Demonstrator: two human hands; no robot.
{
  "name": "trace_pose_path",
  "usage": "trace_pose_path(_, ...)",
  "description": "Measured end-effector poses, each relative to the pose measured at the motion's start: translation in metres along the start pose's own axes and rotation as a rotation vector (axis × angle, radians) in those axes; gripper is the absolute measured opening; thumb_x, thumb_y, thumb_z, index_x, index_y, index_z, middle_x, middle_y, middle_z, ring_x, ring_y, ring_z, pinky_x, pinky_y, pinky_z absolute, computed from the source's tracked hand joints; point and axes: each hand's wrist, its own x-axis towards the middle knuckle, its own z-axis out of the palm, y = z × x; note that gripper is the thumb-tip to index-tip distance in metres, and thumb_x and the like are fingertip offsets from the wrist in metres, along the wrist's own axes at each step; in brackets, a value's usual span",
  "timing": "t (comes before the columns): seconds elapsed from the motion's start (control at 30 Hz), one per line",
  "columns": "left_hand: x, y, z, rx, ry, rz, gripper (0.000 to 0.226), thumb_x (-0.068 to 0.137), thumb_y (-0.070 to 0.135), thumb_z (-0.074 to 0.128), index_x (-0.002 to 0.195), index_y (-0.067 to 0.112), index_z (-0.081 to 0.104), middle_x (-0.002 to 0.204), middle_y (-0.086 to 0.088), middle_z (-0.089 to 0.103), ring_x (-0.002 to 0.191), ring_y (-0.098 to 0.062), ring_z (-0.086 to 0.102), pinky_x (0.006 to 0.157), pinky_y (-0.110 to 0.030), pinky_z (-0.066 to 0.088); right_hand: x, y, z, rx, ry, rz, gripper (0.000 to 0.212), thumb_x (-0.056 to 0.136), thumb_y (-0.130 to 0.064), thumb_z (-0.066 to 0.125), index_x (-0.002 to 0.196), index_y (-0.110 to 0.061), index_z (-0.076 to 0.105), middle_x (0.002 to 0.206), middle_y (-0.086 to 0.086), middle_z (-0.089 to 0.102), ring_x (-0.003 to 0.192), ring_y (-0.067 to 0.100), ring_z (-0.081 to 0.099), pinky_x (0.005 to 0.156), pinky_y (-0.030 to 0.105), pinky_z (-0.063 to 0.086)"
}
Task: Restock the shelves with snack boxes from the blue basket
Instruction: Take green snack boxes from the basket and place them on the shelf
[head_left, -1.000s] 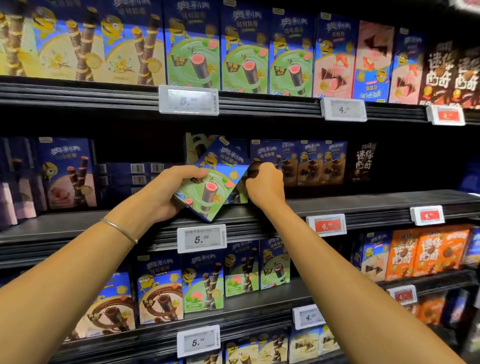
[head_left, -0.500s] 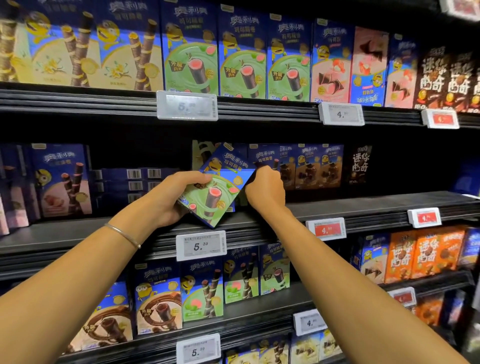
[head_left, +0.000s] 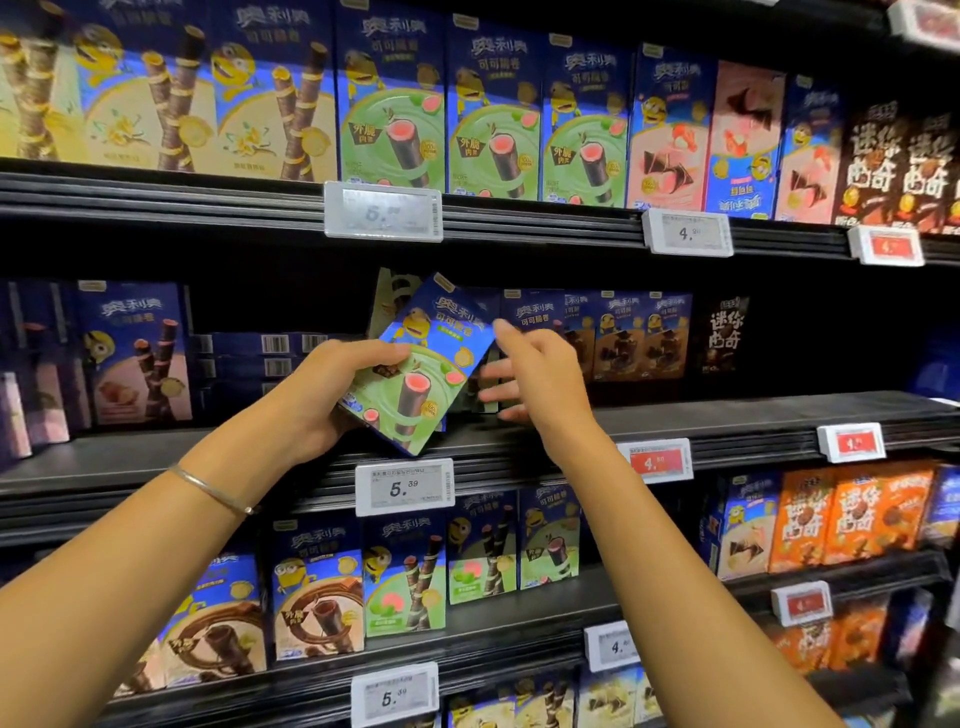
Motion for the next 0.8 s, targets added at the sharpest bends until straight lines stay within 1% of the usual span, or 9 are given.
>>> trace_pose_path(0.07, -0.005, 0.001, 0.003, 0.013, -0.017, 0.039, 0.019, 0.088, 0.027, 0.075, 0.092, 0.010, 0.082, 0.106, -0.015, 0.079, 0.091, -0.031, 0.077, 0.081, -0.039, 0.059, -0.010, -0.008, 0.008, 0.062, -0.194, 0.061, 0.042, 0.091, -0.050, 0.068, 0.112, -0.014, 0.062, 0.092, -0.001, 0.079, 0.077, 0.017, 0.077, 0.054, 0.028, 0.058)
trace_pose_path(0.13, -0.009, 0.003, 0.005, 0.027, -0.036, 0.086, 0.026, 0.088, 0.035, 0.075, 0.093, 0.010, 0.082, 0.102, -0.013, 0.080, 0.090, -0.030, 0.076, 0.069, -0.032, 0.062, -0.014, -0.010, 0.015, -0.002, -0.250, 0.025, 0.038, 0.089, -0.045, 0.073, 0.113, -0.017, 0.066, 0.094, -0.006, 0.078, 0.080, 0.011, 0.076, 0.056, 0.024, 0.057)
trace_pose_path(0.23, -0.012, 0.004, 0.002, -0.062, -0.038, 0.074, 0.045, 0.093, 0.050, 0.064, 0.110, 0.011, 0.078, 0.110, -0.015, 0.079, 0.095, -0.030, 0.078, 0.076, -0.036, 0.064, -0.012, -0.011, 0.014, 0.068, -0.253, 0.073, 0.035, 0.089, -0.036, 0.075, 0.115, -0.013, 0.068, 0.098, -0.003, 0.079, 0.085, 0.014, 0.076, 0.062, 0.026, 0.055)
trace_pose_path(0.37, -0.006, 0.001, -0.012, -0.073, 0.189, 0.082, 0.023, 0.104, 0.021, 0.059, 0.096, 0.004, 0.073, 0.102, -0.019, 0.079, 0.084, -0.029, 0.078, 0.068, -0.037, 0.065, -0.007, -0.005, 0.002, 0.164, -0.194, 0.090, 0.030, 0.092, -0.029, 0.072, 0.115, -0.010, 0.070, 0.101, 0.000, 0.079, 0.081, 0.014, 0.074, 0.064, 0.026, 0.055)
trace_pose_path(0.53, -0.004, 0.001, -0.030, 0.029, 0.302, 0.086, 0.037, 0.100, 0.031, 0.067, 0.119, 0.000, 0.064, 0.100, -0.013, 0.080, 0.087, -0.026, 0.079, 0.077, -0.041, 0.063, -0.004, -0.004, -0.013, 0.271, -0.091, 0.096, 0.027, 0.093, -0.025, 0.072, 0.114, -0.007, 0.070, 0.103, 0.006, 0.079, 0.079, 0.014, 0.073, 0.054, 0.020, 0.052)
trace_pose_path(0.63, -0.001, 0.000, -0.032, 0.189, 0.399, 0.122, 0.025, 0.102, 0.030, 0.064, 0.108, 0.005, 0.063, 0.102, -0.016, 0.078, 0.080, -0.024, 0.075, 0.080, -0.042, 0.061, -0.004, -0.005, -0.016, 0.296, -0.026, 0.075, 0.026, 0.095, -0.022, 0.070, 0.113, -0.003, 0.069, 0.104, 0.008, 0.078, 0.070, 0.010, 0.072, 0.042, 0.013, 0.044)
trace_pose_path(0.7, -0.003, 0.003, -0.035, 0.251, 0.444, 0.121, 0.024, 0.100, 0.031, 0.067, 0.098, 0.009, 0.057, 0.096, -0.015, 0.076, 0.073, -0.021, 0.073, 0.069, -0.036, 0.060, -0.005, -0.006, -0.017, 0.305, -0.006, 0.056, 0.025, 0.095, -0.022, 0.070, 0.111, -0.003, 0.070, 0.103, 0.007, 0.078, 0.067, 0.008, 0.071, 0.041, 0.013, 0.043)
trace_pose_path(0.77, -0.007, 0.009, -0.041, 0.232, 0.376, 0.059, 0.024, 0.093, 0.027, 0.074, 0.094, 0.006, 0.062, 0.087, -0.014, 0.077, 0.067, -0.023, 0.075, 0.059, -0.031, 0.059, -0.006, -0.006, -0.018, 0.326, -0.018, 0.057, 0.020, 0.094, -0.021, 0.071, 0.108, -0.006, 0.073, 0.101, 0.006, 0.079, 0.077, 0.014, 0.074, 0.049, 0.019, 0.052)
trace_pose_path(0.8, -0.011, 0.013, -0.045, 0.227, 0.299, 0.032, 0.014, 0.087, 0.020, 0.075, 0.086, 0.007, 0.070, 0.083, -0.014, 0.078, 0.064, -0.023, 0.075, 0.055, -0.029, 0.059, -0.006, -0.006, -0.019, 0.342, -0.036, 0.071, 0.020, 0.093, -0.021, 0.071, 0.107, -0.007, 0.074, 0.101, 0.007, 0.079, 0.085, 0.020, 0.075, 0.059, 0.026, 0.058)
